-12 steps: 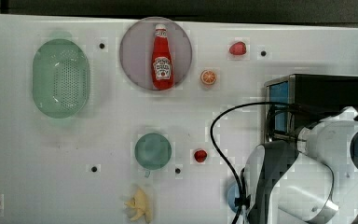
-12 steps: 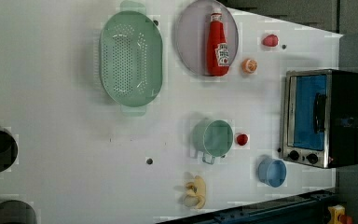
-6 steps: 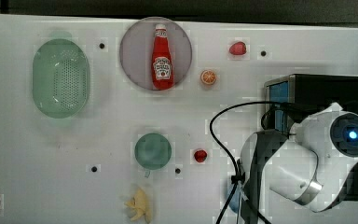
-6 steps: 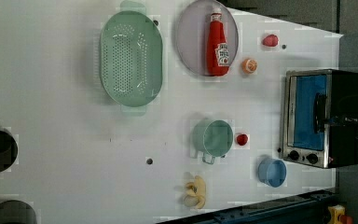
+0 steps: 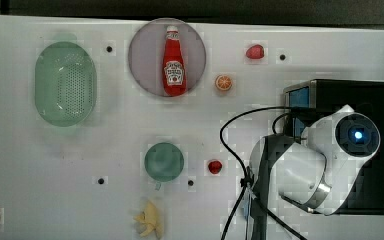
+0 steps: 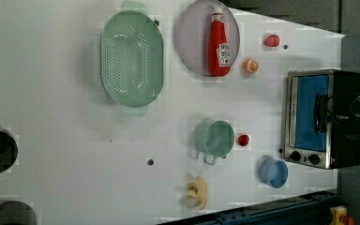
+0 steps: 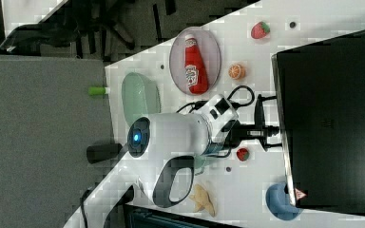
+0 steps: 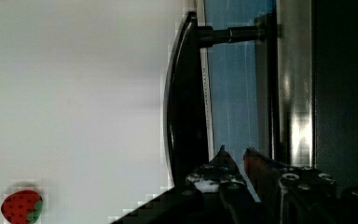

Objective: Flap open oven.

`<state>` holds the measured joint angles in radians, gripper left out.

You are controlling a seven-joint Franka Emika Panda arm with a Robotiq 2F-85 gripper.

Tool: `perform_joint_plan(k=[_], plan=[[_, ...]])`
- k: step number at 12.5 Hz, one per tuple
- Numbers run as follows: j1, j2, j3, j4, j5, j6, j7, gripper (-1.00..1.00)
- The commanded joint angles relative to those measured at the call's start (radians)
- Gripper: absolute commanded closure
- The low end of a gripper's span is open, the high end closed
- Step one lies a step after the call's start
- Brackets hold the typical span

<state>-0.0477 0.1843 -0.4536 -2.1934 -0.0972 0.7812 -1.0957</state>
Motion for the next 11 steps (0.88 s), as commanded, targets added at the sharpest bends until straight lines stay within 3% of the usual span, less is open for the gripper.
perform_joint_plan(k=[1, 5, 11], plan=[[0.013, 0.000, 0.017, 0.011, 0.005, 0.007, -0.041, 0.65], [0.050, 0.012, 0.073, -0.010, -0.086, 0.007, 0.050, 0.65], [0.109, 0.035, 0.156, -0.057, -0.379, 0.007, 0.466, 0.65]])
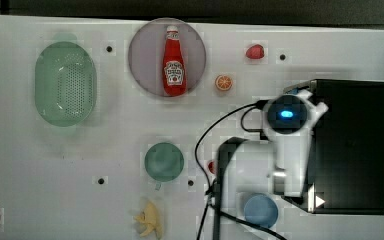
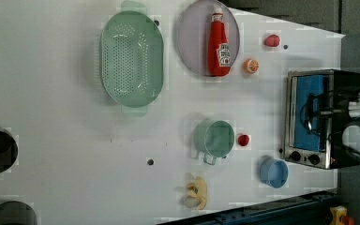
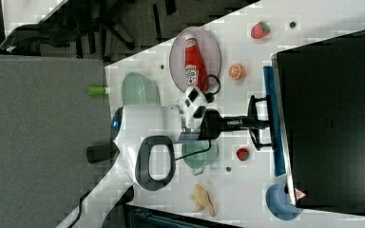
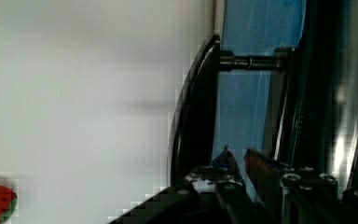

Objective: Flap open oven.

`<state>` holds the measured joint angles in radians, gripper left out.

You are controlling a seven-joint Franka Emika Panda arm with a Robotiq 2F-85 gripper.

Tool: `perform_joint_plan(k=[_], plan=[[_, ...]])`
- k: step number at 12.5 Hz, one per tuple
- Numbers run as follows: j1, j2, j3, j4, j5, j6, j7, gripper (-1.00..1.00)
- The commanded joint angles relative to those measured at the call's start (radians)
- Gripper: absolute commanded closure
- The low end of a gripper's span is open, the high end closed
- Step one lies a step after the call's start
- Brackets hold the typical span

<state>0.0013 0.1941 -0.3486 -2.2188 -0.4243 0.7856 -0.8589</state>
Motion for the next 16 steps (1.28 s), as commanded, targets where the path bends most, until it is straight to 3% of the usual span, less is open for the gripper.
perform_joint_plan(k=[1, 6, 14, 16], plan=[[0.069, 0.040, 0.059, -0.033, -0.096, 0.002, 0.285, 0.65], [0.124, 0.139, 0.104, -0.026, -0.234, 0.002, 0.506, 0.65], [0.259, 0.339, 0.107, 0.023, -0.521, -0.054, 0.971, 0.65], [0.283, 0.395, 0.107, 0.051, -0.557, -0.061, 0.988, 0.65]])
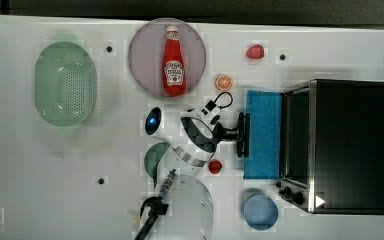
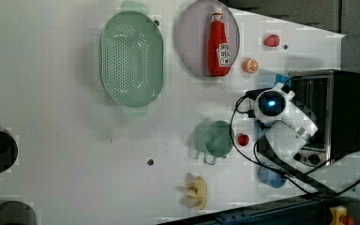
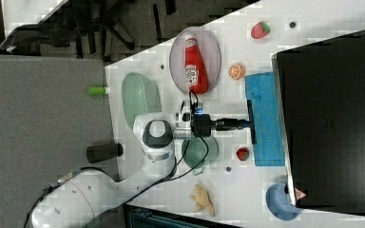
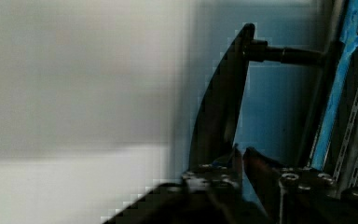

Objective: Flap open oven.

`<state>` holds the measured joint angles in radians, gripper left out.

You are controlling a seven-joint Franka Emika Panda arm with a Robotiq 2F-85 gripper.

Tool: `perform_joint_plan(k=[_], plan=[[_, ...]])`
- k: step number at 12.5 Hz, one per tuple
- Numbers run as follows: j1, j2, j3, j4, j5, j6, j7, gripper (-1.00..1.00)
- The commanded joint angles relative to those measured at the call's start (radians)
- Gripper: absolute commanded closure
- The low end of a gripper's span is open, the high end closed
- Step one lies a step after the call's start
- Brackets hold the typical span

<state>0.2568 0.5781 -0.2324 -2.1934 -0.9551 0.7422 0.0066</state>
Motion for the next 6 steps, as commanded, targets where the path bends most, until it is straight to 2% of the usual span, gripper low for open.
perform_joint_plan(k=[1, 6], plan=[[0.034, 0.036, -0.009, 0.039, -0.027, -0.016, 0.122, 0.65], [0.049, 0.050, -0.010, 0.075, -0.022, -0.010, 0.122, 0.65]])
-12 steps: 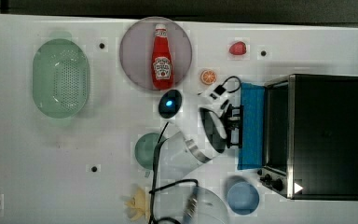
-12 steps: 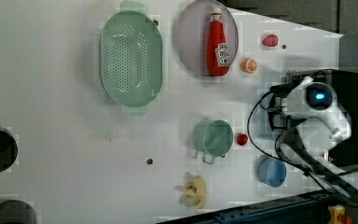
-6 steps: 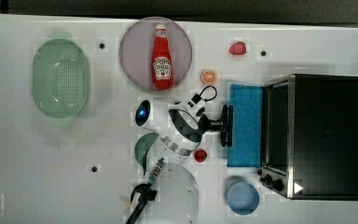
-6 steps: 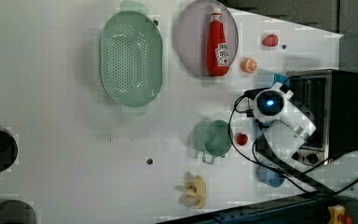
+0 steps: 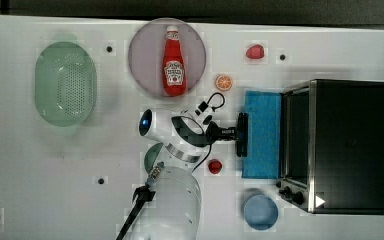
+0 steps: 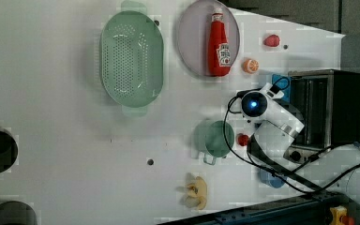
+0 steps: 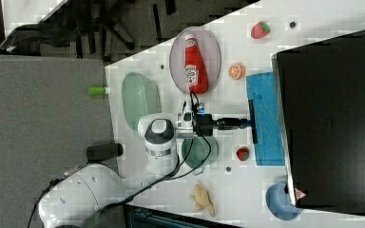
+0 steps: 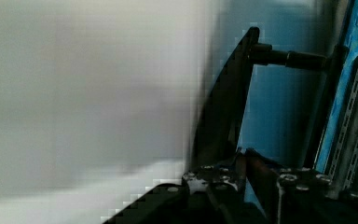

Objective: Flap open oven.

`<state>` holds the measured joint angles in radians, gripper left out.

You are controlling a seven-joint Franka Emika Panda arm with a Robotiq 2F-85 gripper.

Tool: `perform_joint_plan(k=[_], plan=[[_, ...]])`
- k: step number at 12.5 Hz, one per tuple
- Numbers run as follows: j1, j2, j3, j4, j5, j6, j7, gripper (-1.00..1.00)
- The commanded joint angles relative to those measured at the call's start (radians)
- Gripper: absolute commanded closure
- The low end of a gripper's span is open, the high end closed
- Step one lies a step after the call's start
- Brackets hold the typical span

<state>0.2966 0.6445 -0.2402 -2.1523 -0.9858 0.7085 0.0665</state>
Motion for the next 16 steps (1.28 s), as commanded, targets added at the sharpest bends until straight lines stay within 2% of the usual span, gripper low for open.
perform_joint_plan(k=[1, 3, 5, 10, 14, 16], plan=[[0.008, -0.035, -0.003, 0.036, 0.024, 0.045, 0.062, 0.65], [0.004, -0.103, -0.004, 0.035, 0.094, 0.073, 0.062, 0.65], [0.000, -0.196, -0.005, 0.035, 0.206, 0.075, 0.061, 0.65], [-0.016, -0.437, -0.007, 0.034, 0.611, 0.017, 0.054, 0.65], [-0.018, -0.608, -0.016, 0.042, 0.858, -0.077, 0.054, 0.65], [-0.018, -0.684, -0.016, 0.046, 0.935, -0.101, 0.060, 0.65]])
